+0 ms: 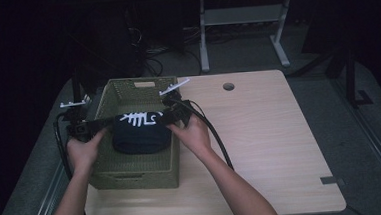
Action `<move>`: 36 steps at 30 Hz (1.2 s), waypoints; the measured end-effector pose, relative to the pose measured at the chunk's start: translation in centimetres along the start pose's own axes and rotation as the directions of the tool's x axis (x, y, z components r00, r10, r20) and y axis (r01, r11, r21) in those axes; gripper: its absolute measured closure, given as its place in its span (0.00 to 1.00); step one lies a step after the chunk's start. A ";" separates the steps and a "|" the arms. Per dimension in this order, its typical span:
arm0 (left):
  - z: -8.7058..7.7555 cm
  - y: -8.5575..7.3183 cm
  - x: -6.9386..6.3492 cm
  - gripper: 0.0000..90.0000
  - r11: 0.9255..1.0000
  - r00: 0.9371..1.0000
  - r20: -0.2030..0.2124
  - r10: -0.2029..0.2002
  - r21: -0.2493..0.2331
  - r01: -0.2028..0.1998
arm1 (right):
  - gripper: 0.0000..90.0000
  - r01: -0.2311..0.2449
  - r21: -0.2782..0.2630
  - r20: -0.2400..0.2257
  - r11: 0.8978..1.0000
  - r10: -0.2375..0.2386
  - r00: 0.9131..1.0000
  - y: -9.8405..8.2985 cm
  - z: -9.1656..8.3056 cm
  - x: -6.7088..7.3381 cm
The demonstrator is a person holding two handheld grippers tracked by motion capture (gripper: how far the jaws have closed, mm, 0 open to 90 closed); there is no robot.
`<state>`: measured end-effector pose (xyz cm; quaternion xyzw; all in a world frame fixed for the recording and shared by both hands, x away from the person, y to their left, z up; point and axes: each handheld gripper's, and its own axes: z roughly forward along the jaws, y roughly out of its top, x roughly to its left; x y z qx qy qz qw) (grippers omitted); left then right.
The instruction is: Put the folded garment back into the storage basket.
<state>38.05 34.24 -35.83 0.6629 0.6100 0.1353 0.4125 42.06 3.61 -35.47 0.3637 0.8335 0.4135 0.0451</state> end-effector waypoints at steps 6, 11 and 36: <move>-0.5 0.0 -0.4 0.60 0.999 1.000 0.016 -0.002 -0.042 0.003 | 0.53 -0.015 -0.036 -0.057 0.999 0.013 0.998 0.1 -0.6 -0.5; -1.0 0.3 -1.3 0.58 0.998 0.999 0.027 0.019 -0.063 -0.017 | 0.52 -0.050 -0.063 -0.124 0.997 0.042 0.991 0.0 -1.5 -1.0; -1.9 1.1 -8.2 0.35 0.983 0.981 0.127 0.146 -0.132 -0.130 | 0.34 -0.115 -0.143 -0.271 0.983 0.073 0.960 -1.4 -6.1 -4.8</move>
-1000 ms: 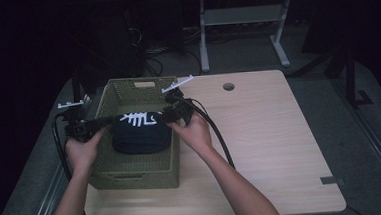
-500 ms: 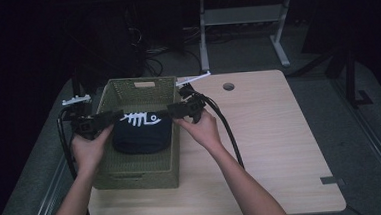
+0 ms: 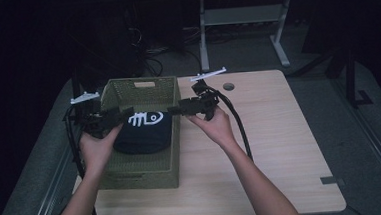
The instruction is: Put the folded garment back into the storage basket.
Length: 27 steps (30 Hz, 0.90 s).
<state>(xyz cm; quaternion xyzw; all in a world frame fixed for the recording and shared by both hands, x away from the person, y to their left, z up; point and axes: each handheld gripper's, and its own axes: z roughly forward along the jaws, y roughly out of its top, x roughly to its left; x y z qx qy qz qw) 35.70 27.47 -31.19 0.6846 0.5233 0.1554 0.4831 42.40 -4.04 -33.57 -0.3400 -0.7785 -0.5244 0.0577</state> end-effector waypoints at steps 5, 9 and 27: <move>0.3 0.3 -0.9 0.31 1.000 1.000 0.010 0.012 -0.007 -0.012 | 0.33 0.009 0.008 0.007 1.000 -0.009 1.000 -0.3 -1.1 -0.5; 0.8 0.4 -1.8 0.31 1.000 0.999 0.007 0.031 -0.004 -0.031 | 0.33 0.006 -0.011 0.020 1.000 -0.006 1.000 -0.6 -2.5 -1.0; 1.9 0.7 -5.5 0.29 0.996 0.995 0.044 0.084 -0.012 -0.084 | 0.31 -0.021 -0.040 0.032 0.999 0.022 0.999 -3.4 -8.7 -3.2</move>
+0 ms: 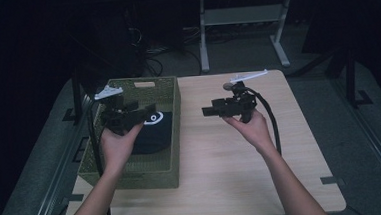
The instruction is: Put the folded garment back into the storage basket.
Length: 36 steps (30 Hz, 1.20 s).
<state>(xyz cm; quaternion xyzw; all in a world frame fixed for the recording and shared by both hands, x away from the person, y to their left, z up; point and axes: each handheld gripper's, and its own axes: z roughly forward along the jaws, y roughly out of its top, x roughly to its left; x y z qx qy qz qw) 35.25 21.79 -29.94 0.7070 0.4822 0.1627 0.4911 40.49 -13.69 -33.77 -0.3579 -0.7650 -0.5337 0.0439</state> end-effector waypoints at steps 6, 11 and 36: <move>0.6 0.0 -1.4 0.28 1.000 1.000 0.018 0.010 0.007 -0.010 | 0.30 -0.012 0.006 0.007 1.000 0.012 1.000 -1.1 -1.7 -0.9; 1.6 0.2 -3.2 0.27 0.999 0.998 0.043 0.037 0.014 -0.038 | 0.30 -0.025 0.014 0.022 1.000 0.025 0.999 -2.4 -3.3 -2.0; 6.7 -0.4 -8.3 0.25 0.999 0.991 0.133 0.036 0.022 -0.039 | 0.29 -0.072 0.019 0.107 0.997 0.070 0.992 -4.9 -8.3 -5.5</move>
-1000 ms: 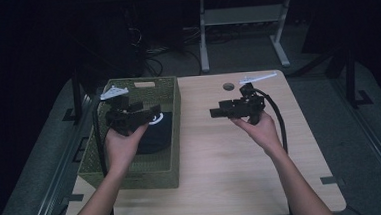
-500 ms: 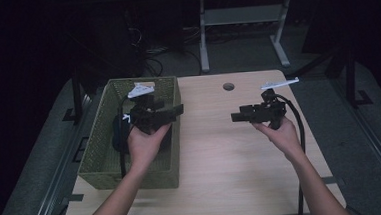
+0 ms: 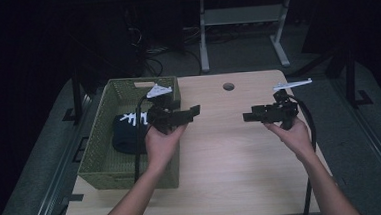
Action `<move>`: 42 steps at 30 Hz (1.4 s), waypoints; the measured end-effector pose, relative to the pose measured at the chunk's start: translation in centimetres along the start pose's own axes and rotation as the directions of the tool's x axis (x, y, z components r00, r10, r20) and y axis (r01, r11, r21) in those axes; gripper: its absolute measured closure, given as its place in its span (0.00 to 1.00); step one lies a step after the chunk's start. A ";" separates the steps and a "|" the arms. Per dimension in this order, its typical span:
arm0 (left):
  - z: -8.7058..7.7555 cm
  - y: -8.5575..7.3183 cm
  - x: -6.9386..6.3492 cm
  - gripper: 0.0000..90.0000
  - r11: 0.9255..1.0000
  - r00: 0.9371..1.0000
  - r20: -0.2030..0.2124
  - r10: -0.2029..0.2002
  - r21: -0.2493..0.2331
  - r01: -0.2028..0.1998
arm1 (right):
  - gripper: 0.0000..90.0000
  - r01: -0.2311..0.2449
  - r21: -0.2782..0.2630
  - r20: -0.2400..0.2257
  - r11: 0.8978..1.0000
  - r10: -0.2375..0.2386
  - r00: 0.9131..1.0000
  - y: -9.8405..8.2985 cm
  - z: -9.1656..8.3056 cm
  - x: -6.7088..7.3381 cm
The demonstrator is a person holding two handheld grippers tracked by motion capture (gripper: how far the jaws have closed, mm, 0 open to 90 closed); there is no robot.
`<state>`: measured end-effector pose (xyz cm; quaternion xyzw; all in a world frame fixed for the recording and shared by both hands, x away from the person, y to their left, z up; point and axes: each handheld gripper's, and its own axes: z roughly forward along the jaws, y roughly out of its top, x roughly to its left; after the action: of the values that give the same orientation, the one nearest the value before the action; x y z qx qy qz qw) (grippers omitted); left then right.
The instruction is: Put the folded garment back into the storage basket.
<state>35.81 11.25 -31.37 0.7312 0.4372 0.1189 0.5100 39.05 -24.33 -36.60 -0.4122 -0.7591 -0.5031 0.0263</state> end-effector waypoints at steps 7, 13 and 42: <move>1.2 -0.3 -1.1 0.24 1.000 1.000 0.029 -0.006 0.003 0.006 | 0.29 -0.015 0.000 0.031 1.000 0.015 0.999 -0.9 -1.1 -1.3; 2.2 -0.5 -2.0 0.24 1.000 0.998 0.056 -0.010 0.006 0.009 | 0.28 -0.034 -0.003 0.054 0.999 0.034 0.998 -1.4 -2.2 -2.3; 5.9 -2.9 -5.9 0.23 0.999 0.987 0.158 0.025 0.044 -0.032 | 0.27 -0.122 -0.030 0.131 0.992 0.125 0.983 -6.6 -5.5 -6.2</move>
<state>34.48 3.20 -34.91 0.7561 0.3877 0.0576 0.5241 36.76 -33.39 -41.56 -0.4912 -0.7267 -0.4803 0.0022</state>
